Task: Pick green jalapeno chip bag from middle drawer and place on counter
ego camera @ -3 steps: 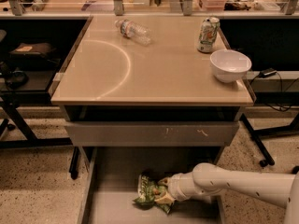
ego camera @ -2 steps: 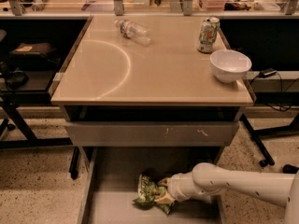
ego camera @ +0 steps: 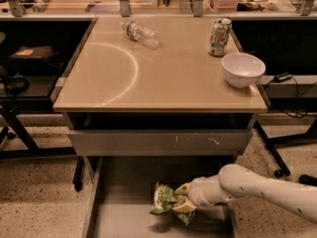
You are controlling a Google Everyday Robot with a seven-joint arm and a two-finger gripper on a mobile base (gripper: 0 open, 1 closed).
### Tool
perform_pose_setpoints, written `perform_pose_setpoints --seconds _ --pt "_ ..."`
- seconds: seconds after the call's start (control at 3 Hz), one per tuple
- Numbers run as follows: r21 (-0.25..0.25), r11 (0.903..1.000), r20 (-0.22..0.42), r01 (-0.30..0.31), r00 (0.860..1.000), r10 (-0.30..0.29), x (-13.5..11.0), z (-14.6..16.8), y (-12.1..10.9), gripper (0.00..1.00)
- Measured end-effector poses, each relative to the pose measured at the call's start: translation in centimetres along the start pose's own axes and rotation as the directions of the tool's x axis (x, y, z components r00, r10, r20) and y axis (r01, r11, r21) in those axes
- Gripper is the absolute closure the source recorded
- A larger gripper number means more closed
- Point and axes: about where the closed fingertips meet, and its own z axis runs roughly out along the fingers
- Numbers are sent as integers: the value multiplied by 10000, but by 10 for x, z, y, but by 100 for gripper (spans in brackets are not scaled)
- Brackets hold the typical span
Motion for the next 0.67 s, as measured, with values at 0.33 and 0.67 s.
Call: perform_pose_setpoints --seconds 0.33,0.67 --pt "629 9973 67 388 9992 -393 -25 -66 -4 100" --pt "1306 9877 -291 855 9962 -824 -56 -126 -6 100"
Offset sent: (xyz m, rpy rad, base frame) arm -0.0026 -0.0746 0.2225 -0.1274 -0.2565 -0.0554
